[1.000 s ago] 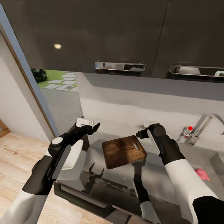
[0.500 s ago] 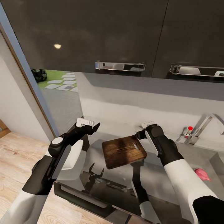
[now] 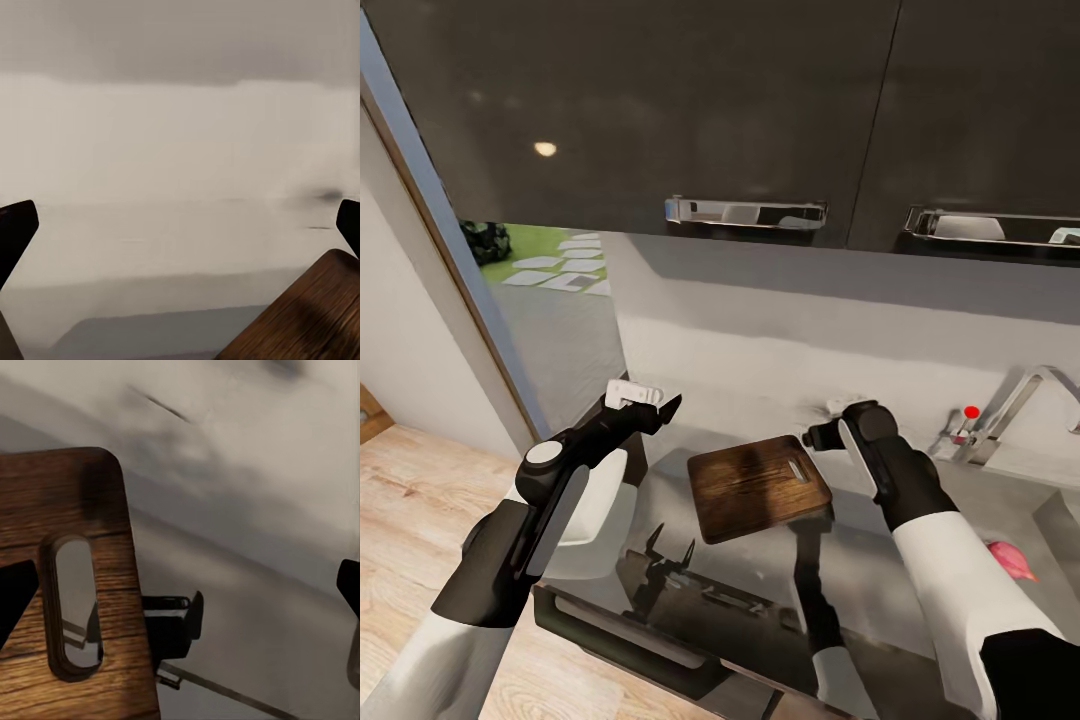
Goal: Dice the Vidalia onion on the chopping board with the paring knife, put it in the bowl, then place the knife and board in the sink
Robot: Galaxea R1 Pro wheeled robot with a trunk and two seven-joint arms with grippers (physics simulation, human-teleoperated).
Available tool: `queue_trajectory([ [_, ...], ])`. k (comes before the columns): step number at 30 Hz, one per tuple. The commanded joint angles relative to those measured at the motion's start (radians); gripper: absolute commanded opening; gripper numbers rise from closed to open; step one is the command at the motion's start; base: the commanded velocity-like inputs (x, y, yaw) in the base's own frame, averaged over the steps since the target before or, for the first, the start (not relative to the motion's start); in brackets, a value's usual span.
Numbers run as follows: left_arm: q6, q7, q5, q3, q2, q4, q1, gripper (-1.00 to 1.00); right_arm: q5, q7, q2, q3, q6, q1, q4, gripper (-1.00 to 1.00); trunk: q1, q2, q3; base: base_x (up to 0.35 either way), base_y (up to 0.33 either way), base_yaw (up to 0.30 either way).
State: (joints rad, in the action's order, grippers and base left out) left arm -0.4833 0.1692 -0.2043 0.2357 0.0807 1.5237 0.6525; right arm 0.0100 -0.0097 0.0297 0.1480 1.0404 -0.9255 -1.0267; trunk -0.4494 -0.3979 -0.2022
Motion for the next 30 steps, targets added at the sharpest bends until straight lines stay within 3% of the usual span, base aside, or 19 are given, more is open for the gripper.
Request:
queue_trajectory([
  [1, -0.006, 0.0, -0.006, 0.001, 0.001, 0.001, 0.001, 1.0, 0.001, 0.0, 0.001, 0.005, 0.004, -0.001, 0.0, 1.0, -0.001, -0.002, -0.002, 0.0, 0.0, 0.0],
  [8, -0.006, 0.0, -0.006, 0.001, 0.001, 0.0, 0.001, 1.0, 0.001, 0.003, 0.002, 0.062, 0.004, -0.001, 0.002, 1.0, -0.001, -0.002, -0.002, 0.0, 0.0, 0.0],
  [25, -0.006, 0.0, -0.006, 0.001, 0.0, 0.0, 0.001, 1.0, 0.002, 0.003, 0.005, 0.068, 0.003, 0.0, 0.006, 1.0, -0.001, -0.002, -0.002, 0.0, 0.0, 0.0],
  [30, -0.006, 0.0, -0.006, 0.001, 0.001, 0.0, 0.001, 1.0, 0.006, 0.0, 0.016, 0.068, 0.002, 0.0, 0.008, 1.0, -0.001, -0.002, -0.002, 0.0, 0.0, 0.0],
])
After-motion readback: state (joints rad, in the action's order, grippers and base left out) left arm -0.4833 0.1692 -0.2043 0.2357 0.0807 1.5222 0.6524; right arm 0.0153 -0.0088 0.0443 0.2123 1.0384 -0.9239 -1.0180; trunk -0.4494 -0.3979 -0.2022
